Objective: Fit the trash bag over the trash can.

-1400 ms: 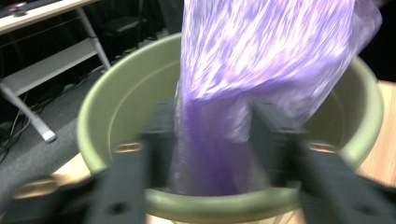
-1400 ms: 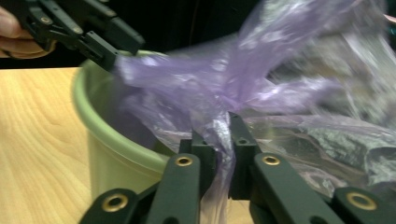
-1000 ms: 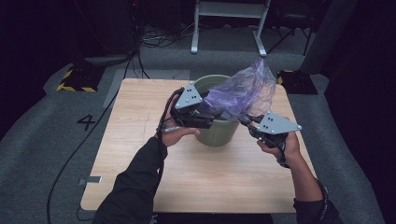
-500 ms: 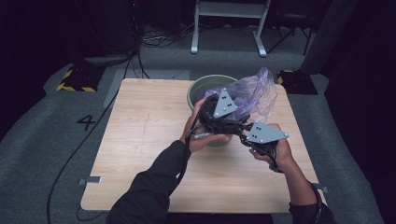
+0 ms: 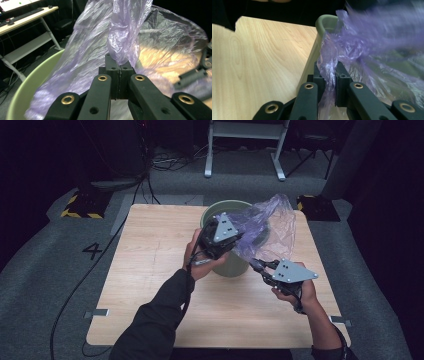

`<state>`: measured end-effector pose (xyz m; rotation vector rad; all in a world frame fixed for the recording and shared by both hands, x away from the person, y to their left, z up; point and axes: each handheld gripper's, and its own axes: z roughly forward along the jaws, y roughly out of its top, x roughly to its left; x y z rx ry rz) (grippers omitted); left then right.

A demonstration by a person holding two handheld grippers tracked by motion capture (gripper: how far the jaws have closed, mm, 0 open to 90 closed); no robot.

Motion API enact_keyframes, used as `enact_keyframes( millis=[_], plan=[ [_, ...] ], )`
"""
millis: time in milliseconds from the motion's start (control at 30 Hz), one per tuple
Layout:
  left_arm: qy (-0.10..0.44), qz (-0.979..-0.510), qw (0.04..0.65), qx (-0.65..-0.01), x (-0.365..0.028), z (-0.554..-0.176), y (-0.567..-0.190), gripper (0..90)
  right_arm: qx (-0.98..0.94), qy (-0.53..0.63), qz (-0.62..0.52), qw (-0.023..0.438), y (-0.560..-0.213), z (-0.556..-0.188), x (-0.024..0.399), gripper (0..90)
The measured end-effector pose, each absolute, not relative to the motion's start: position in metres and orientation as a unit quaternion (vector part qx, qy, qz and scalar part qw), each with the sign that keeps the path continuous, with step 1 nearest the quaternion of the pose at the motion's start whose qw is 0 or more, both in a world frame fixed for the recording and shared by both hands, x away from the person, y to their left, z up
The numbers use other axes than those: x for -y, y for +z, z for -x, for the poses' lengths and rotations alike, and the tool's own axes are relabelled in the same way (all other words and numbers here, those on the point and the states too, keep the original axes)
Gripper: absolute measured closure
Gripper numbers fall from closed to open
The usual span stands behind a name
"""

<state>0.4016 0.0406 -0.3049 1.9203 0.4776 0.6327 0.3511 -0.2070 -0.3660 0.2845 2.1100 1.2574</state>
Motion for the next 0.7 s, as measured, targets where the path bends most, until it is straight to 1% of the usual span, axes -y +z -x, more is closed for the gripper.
enact_keyframes(
  millis=[133, 267, 367, 600, 700],
  plan=[
    [0.263, -0.793, 0.508, -0.211, -0.069, -0.396, -0.307, 89.5, -0.811, 0.475, -0.117, 0.322, -0.373, -0.351, 0.214, 83.4],
    [0.251, -0.788, 0.514, -0.227, -0.095, -0.395, -0.314, 89.5, -0.813, 0.473, -0.126, 0.317, -0.377, -0.354, 0.218, 83.2],
    [0.236, -0.788, 0.516, -0.237, -0.111, -0.394, -0.327, 89.5, -0.816, 0.469, -0.132, 0.312, -0.382, -0.357, 0.221, 83.1],
    [0.220, -0.793, 0.503, -0.265, -0.138, -0.394, -0.355, 89.5, -0.836, 0.440, -0.117, 0.304, -0.393, -0.359, 0.225, 82.9],
    [0.219, -0.793, 0.496, -0.277, -0.146, -0.396, -0.363, 89.5, -0.848, 0.425, -0.111, 0.296, -0.398, -0.361, 0.225, 81.2]
  ],
)
